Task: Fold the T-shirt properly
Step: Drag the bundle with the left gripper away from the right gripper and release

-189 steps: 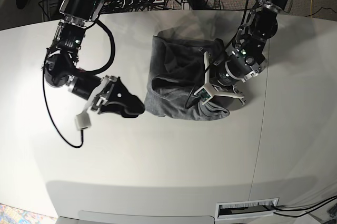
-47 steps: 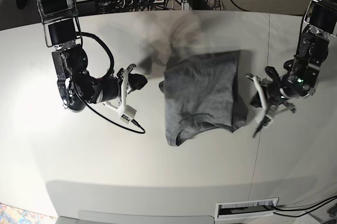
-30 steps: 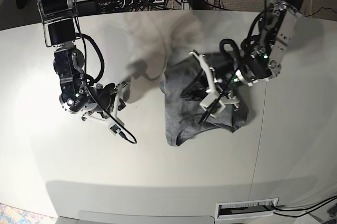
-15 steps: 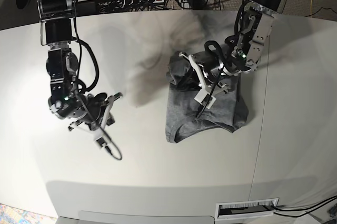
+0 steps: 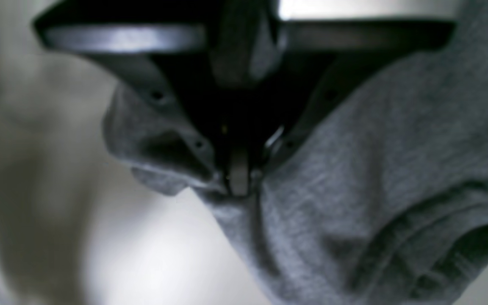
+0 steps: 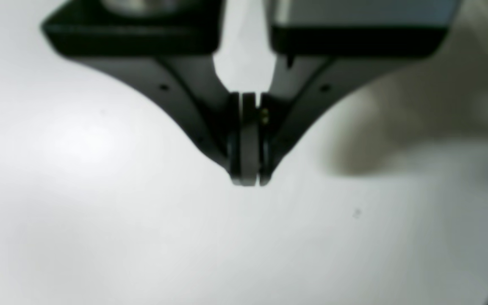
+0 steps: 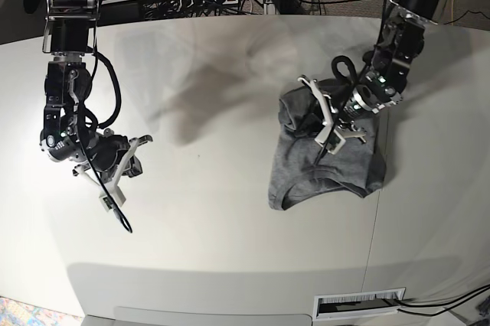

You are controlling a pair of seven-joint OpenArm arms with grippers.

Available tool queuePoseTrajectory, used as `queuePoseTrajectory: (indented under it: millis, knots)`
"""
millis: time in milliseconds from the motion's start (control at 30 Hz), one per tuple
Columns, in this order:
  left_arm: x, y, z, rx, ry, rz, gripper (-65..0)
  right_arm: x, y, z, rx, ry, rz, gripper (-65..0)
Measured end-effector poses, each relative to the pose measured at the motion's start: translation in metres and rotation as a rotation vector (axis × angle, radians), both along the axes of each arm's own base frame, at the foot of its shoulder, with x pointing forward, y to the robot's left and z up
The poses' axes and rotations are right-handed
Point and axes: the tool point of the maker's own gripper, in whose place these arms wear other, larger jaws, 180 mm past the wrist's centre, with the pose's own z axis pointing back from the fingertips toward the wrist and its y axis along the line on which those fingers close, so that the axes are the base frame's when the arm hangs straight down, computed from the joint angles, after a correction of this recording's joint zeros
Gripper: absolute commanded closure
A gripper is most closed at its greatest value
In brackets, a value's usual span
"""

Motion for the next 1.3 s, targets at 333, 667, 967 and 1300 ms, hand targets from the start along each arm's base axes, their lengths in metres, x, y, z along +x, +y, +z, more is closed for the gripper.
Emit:
queuePoseTrajectory:
  millis: [333, 667, 967, 1300]
  knots:
    - [0.045, 0.042, -0.002, 0.103, -0.048, 0.051, 0.0, -0.002, 0.009, 0.008, 0.010, -0.026, 0.025, 0.0]
    - [0.063, 0.092, 0.001, 0.240, -0.065, 0.055, 0.0, -0.004, 0.008, 0.006, 0.009, -0.019, 0.025, 0.0]
    - [0.061, 0.105, 0.004, 0.237, -0.031, 0.077, 0.0, -0.004, 0.010, 0.007, 0.022, -0.020, 0.028, 0.0]
    - [0.042, 0.044, 0.058, 0.131, 0.041, -0.001, 0.0, -0.008, 0.020, 0.024, -0.004, -0.062, 0.067, 0.0]
